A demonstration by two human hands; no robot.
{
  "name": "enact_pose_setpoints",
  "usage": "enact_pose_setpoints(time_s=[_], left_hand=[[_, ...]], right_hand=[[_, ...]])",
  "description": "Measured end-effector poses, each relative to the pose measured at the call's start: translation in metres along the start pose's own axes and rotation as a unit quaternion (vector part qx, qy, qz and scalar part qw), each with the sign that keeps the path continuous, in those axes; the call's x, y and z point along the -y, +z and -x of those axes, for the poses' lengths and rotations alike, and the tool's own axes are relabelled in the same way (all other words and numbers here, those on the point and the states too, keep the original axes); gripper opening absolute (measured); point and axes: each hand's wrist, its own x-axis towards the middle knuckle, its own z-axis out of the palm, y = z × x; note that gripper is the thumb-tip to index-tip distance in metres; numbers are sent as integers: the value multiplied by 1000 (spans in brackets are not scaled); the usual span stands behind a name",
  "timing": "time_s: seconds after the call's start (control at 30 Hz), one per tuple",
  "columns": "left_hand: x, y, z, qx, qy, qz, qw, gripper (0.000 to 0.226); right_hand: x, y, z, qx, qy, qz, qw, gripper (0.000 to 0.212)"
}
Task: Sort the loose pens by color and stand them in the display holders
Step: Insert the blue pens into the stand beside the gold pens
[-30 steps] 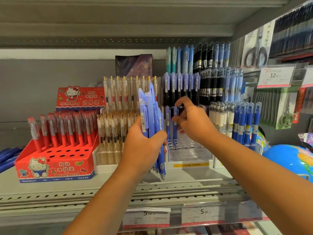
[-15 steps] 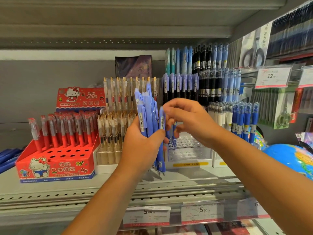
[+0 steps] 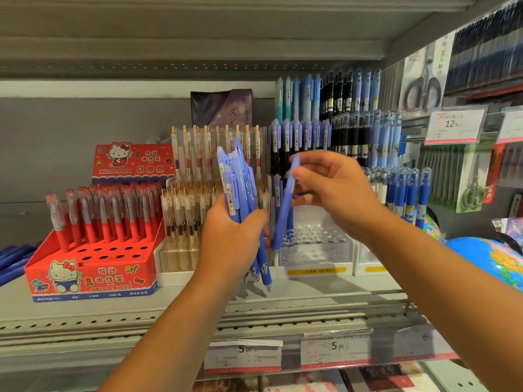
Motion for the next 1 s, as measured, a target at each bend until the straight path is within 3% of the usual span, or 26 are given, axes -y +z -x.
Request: enact_pose_setpoints(time_s=[0.17,0.33,0.83,1.0], left_hand=[[-1,1,1,12,-1,15,1000,14],[-1,1,2,12,3,10,1000,14],[-2,2,3,25,-1,13,1000,12],[-2,1,4,32,-1,21,999,12]], right_hand=[[1,-14,-12,-97,-44,108,988,17],[-9,-17,-20,-135,-74,222,963,21],[-44,-14,-25,-60,10,373,926,13],[-40,-12,-23,-62,27,399,914,19]])
